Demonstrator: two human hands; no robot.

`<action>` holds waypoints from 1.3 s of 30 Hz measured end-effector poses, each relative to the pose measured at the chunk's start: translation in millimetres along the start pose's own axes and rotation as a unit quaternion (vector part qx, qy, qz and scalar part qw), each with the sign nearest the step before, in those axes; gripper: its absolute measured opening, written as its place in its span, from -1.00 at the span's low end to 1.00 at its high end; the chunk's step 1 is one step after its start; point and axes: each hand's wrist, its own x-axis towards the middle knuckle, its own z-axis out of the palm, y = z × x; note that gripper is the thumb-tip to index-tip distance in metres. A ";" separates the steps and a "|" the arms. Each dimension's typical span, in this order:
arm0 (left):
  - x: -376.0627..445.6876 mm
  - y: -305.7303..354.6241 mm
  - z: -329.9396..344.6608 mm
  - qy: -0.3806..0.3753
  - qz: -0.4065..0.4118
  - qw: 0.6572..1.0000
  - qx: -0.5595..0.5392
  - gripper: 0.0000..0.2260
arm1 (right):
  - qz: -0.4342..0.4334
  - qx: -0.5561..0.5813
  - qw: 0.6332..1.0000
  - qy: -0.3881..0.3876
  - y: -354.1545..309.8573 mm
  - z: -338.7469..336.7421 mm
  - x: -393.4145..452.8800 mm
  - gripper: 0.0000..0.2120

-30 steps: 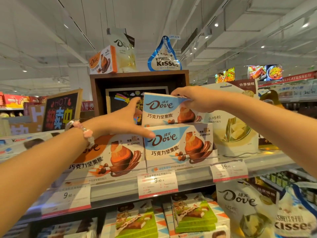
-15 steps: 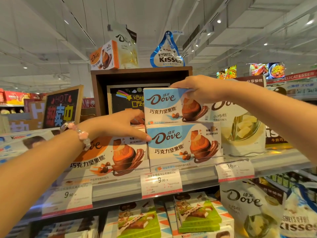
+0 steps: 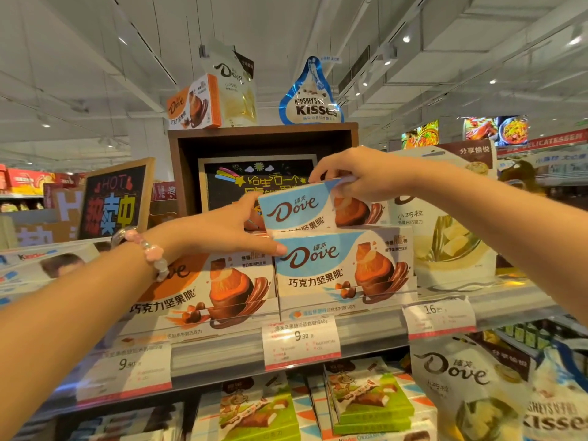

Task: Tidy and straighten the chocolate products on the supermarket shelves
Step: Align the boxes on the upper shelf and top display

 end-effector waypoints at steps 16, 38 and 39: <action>3.7 -2.7 -3.3 -0.056 0.069 0.996 0.028 -0.44 | -0.002 0.068 0.996 -0.064 10.6 46.0 -15.2 -0.53; 0.2 5.0 -2.1 -0.031 0.076 0.993 0.084 -0.59 | -0.075 -0.099 0.986 0.108 1.6 49.9 -34.3 -0.46; -0.2 8.4 -1.3 -0.020 0.071 0.992 0.106 -0.62 | -0.085 -0.084 0.983 0.138 2.1 47.8 -38.6 -0.52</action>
